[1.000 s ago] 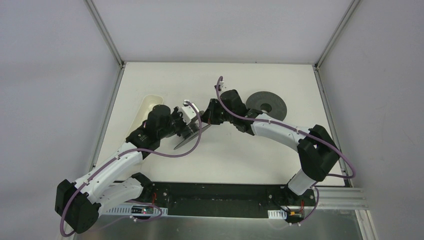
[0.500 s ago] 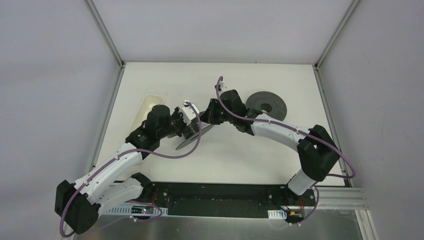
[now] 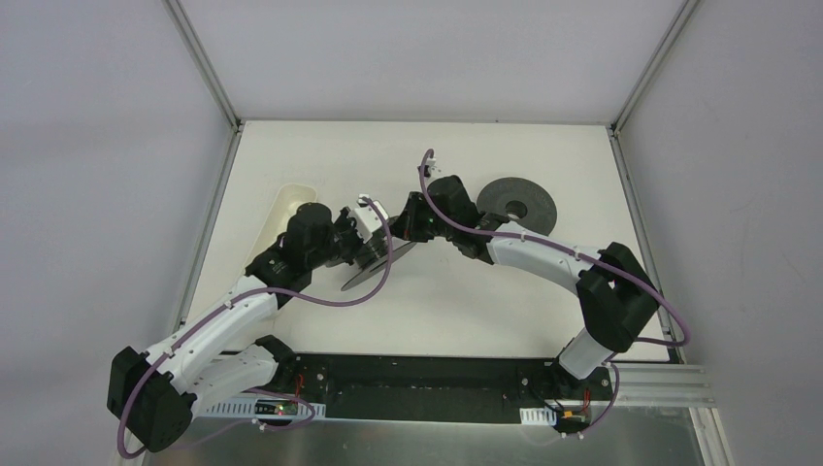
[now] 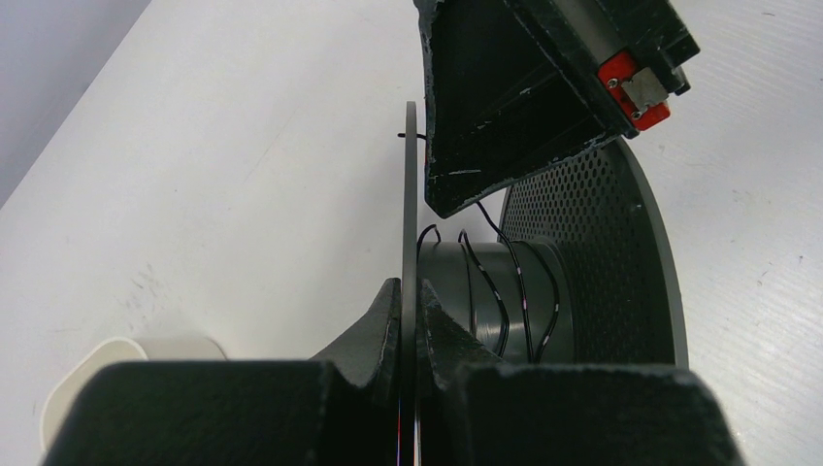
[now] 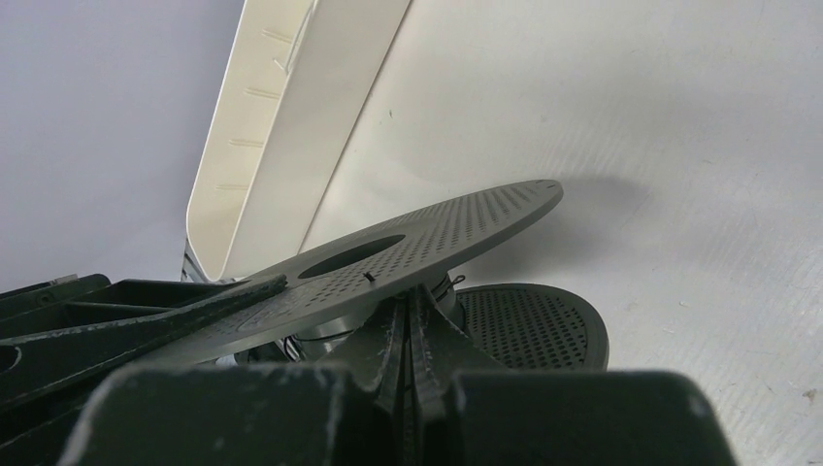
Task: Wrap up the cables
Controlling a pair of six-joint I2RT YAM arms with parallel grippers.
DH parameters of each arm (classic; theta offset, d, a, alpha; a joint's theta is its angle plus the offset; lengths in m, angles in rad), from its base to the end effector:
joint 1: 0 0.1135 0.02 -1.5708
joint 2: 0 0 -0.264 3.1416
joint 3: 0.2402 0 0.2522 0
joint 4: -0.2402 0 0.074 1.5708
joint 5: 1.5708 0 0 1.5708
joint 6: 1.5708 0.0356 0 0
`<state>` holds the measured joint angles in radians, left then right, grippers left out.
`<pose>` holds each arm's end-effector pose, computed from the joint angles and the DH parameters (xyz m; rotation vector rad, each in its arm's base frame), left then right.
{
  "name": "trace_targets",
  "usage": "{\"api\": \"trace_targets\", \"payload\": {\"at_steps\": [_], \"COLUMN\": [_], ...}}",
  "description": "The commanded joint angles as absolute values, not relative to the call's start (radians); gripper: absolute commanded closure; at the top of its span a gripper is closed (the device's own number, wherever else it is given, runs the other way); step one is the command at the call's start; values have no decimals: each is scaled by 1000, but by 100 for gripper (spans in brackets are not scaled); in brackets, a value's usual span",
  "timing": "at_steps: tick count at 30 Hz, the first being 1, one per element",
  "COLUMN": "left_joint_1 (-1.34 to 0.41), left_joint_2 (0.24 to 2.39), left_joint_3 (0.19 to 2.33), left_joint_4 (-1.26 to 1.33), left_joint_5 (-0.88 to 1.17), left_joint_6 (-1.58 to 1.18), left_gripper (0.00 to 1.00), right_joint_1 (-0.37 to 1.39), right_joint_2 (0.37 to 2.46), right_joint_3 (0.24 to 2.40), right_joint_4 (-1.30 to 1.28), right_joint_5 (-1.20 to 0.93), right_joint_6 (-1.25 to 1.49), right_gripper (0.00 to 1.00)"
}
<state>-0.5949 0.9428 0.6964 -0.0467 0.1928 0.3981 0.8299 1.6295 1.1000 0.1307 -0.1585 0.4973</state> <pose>0.1795 -0.1297 0.2941 1.0064 1.5763 -0.3156 0.2508 0.2826 0.2627 -0.4584 2.0598 0.9934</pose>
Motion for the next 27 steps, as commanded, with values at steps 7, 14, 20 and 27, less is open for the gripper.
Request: {"api": "trace_targets", "payload": {"at_steps": [7, 14, 20, 27], "left_joint_1": [-598, -598, -598, -598], "left_joint_2": [947, 948, 953, 952], "left_joint_3": [717, 724, 731, 733], "left_joint_4": [30, 28, 28, 28], "left_joint_5": [166, 160, 146, 138], "left_joint_6": [400, 388, 374, 373], "left_gripper": [100, 100, 100, 100], "right_joint_1": [836, 835, 836, 835], "right_joint_2": [1567, 1575, 1578, 1569], "right_joint_3": [1090, 1091, 1087, 1090], "right_joint_4": [210, 203, 182, 165], "right_joint_5": [-129, -135, -134, -123], "right_joint_6": [523, 526, 529, 529], "right_gripper": [100, 100, 92, 88]}}
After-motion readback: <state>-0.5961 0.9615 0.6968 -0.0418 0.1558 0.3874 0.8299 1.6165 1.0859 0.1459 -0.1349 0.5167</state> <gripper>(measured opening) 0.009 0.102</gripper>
